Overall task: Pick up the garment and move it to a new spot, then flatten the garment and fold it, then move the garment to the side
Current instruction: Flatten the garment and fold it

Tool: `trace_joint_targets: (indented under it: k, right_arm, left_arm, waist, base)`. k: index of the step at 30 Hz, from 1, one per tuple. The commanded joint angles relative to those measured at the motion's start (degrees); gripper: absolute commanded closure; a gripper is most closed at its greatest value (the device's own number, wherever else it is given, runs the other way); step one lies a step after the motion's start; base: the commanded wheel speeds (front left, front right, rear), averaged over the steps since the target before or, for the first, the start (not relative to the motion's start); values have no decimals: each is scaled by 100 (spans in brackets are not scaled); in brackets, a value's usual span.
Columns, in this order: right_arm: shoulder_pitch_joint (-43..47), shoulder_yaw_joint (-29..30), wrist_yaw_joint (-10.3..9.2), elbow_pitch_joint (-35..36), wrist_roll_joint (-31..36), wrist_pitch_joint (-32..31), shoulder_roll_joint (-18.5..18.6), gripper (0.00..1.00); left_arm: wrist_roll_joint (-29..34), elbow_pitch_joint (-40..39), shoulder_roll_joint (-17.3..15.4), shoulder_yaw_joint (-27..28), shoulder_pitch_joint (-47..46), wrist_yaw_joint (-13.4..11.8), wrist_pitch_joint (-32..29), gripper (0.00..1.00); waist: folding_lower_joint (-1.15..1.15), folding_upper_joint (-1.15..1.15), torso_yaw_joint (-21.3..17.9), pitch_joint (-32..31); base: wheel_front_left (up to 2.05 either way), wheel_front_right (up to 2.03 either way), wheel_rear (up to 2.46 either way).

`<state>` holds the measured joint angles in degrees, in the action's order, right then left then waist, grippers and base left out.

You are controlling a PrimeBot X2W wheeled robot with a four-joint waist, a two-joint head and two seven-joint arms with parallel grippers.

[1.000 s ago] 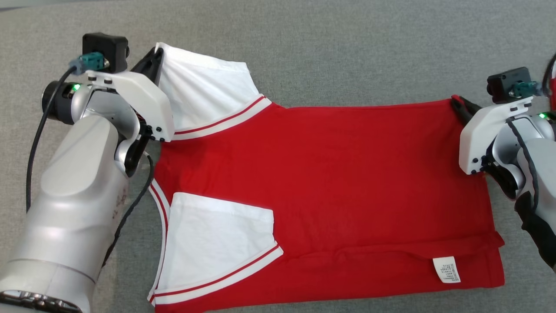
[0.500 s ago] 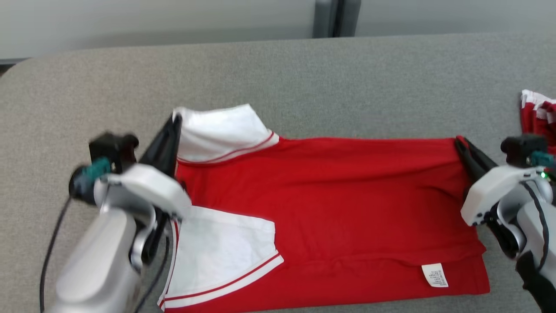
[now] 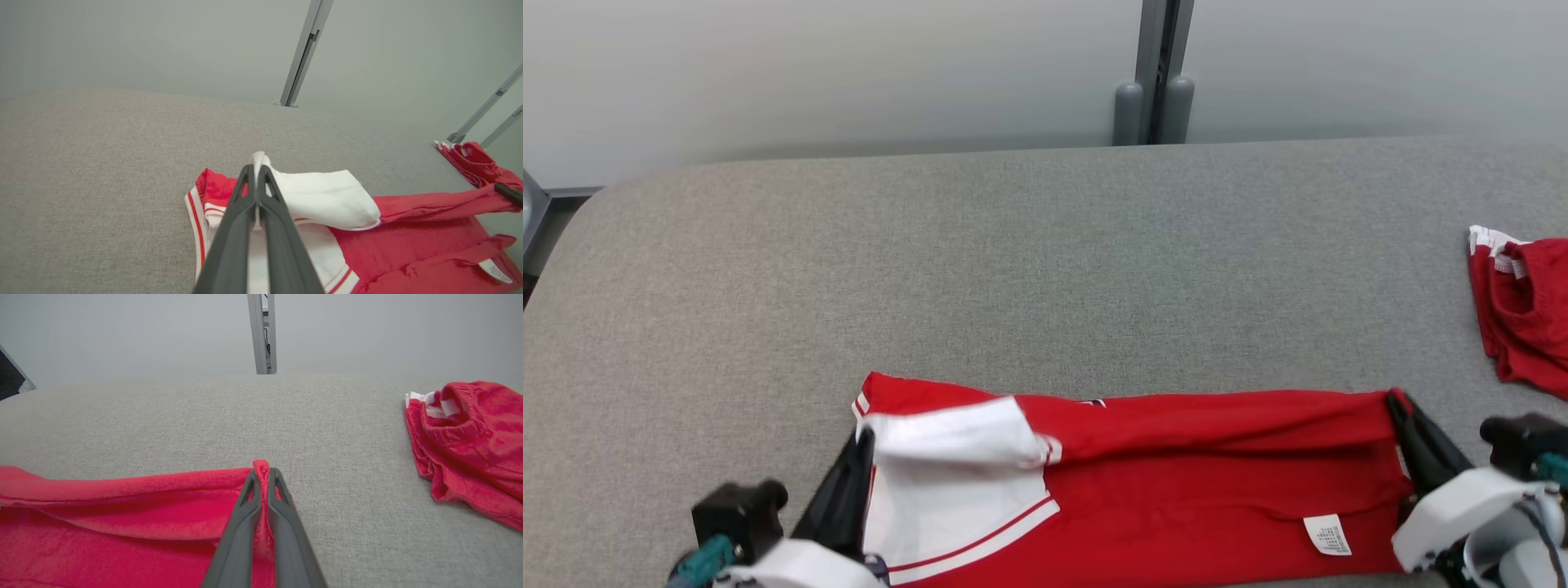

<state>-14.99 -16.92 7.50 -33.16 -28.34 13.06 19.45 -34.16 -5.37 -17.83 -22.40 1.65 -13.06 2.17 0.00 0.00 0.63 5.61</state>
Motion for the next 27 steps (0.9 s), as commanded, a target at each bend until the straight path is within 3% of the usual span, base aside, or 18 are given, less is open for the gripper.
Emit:
trace_joint_targets:
  k: [1,5,10,11,12,14,15,16,17,19,27]
  right_arm:
    - [186,112,-1,137,62,-42,-66,100]
    - [806,519,-1,607,271,-275,-333,100]
    - [1229,880,-1,970,551,-537,-561,100]
    - [1274,939,-1,1012,609,-557,-585,91]
    - [1318,1004,-1,1049,663,-607,-617,72]
    - [1392,1088,-1,1138,751,-668,-691,57]
    - [1429,1139,-1,1181,779,-695,-724,44]
    - [1476,1193,-1,1222,816,-711,-741,11]
    - [1530,1260,-1,1274,850,-722,-755,0]
    - [1636,1362,-1,1353,921,-736,-795,0]
    - [2037,1919,0,1729,1081,-799,-979,0]
  left_arm:
    - [-31,-83,-39,0,162,-67,-26,100]
    - [-149,-233,19,-67,655,-202,-85,100]
    - [-256,-15,116,-156,887,-189,-56,100]
    - [-296,47,149,-166,895,-165,-54,100]
    - [-296,119,159,-175,888,-163,-53,100]
    - [-325,256,174,-178,875,-150,-58,100]
    - [-352,319,191,-176,884,-148,-71,100]
    - [-330,372,163,-178,885,-143,-69,91]
    - [-317,406,147,-172,887,-141,-47,65]
    - [-352,441,148,-150,923,-138,-15,0]
    - [-368,254,134,-9,874,-226,144,0]
  waist:
    - [0,0,2,-56]
    - [0,0,-22,-136]
    - [0,0,-35,-207]
    - [0,0,-34,-213]
    - [0,0,-33,-221]
    - [0,0,-36,-225]
    - [0,0,-38,-226]
    - [0,0,-38,-229]
    - [0,0,-38,-231]
    - [0,0,-37,-235]
    - [0,0,-31,-277]
  base:
    - [0,0,0]
    - [0,0,0]
    - [0,0,0]
    - [0,0,0]
    - [0,0,0]
    - [0,0,0]
    - [0,0,0]
    - [0,0,0]
    - [0,0,0]
    - [0,0,0]
    - [0,0,0]
